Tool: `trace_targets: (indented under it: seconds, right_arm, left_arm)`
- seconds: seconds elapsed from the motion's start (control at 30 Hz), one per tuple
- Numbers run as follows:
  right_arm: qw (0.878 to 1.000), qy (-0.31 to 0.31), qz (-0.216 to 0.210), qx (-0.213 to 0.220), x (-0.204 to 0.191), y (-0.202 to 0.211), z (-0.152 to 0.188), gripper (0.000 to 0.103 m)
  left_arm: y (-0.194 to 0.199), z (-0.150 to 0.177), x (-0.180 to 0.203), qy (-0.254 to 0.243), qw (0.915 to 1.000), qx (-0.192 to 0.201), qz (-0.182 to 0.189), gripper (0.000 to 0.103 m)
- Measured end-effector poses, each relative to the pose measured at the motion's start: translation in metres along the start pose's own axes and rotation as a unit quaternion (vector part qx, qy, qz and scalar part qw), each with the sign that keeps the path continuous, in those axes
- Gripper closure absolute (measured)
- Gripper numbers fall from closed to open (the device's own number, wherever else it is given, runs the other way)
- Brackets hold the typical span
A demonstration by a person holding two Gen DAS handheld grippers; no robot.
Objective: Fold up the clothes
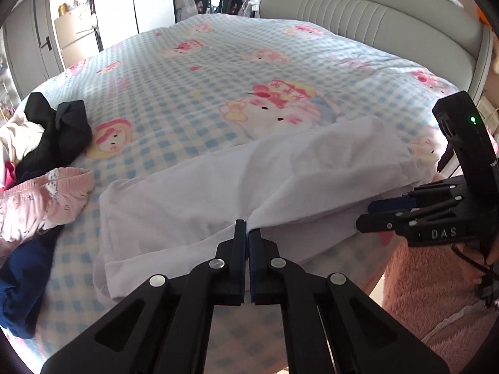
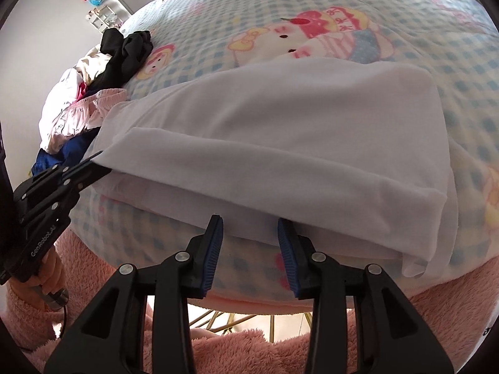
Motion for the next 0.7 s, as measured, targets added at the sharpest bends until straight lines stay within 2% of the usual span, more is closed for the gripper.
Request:
trace_targets:
  seconds: [0.13,0.2,0.23,0.3,0.37,0.43,0.47,0.53,0.63,0.7]
  right_arm:
    - [0.999,0.019,-0.034,-0.002,-0.012,0.008,-0.001,0.066]
    - [0.998,0.027,-0.057,0.005,-0.019,0.016,-0.003,0.065]
    - [0.998,0.027,-0.049,0.016,-0.018,0.020,-0.007,0.065]
    - [0.999,0.025,-0.032,0.036,-0.015,0.027,-0.016,0.065]
    - [0.999,0.002,0.009,0.039,-0.004,0.024,-0.027,0.065]
    - [0.998,-0.022,0.025,0.046,0.010,0.021,-0.035,0.065]
    - [0.998,-0.033,0.033,0.048,0.017,0.019,-0.039,0.065]
    - [0.997,-0.048,0.053,0.030,0.028,0.007,-0.037,0.065]
    - [0.997,-0.053,0.044,0.018,0.033,-0.001,-0.022,0.065]
    - [0.998,-0.047,0.043,0.003,0.034,-0.001,-0.012,0.065]
  left_arm:
    - [-0.021,0.018,-0.009,0.021,0.9979,-0.051,0.034,0.100]
    - [-0.026,0.023,-0.011,0.034,0.9960,-0.065,0.052,0.092]
    - [-0.025,0.024,-0.011,0.043,0.9948,-0.065,0.066,0.088]
    - [-0.012,0.016,-0.017,0.088,0.9858,-0.042,0.136,0.067]
    - [-0.003,0.008,-0.030,0.120,0.9808,-0.014,0.154,0.061]
    - [0.006,-0.001,-0.043,0.151,0.9737,0.014,0.170,0.059]
    - [0.009,-0.005,-0.049,0.164,0.9706,0.024,0.174,0.059]
    - [-0.007,-0.004,-0.060,0.168,0.9774,-0.001,0.129,0.059]
    - [-0.036,0.011,-0.079,0.189,0.9774,-0.056,0.077,0.059]
    - [-0.039,0.019,-0.093,0.210,0.9713,-0.068,0.089,0.060]
Point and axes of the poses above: each gripper's, at about its wrist camera, not at the fingertips, and y roughly against the way its jaws point, x to its right, z to its underside, the point moved 4 cm from there along -y, roughly the way its jaws point, and after that the axes turned 5 degrees about -x, right-handed, at the moved point
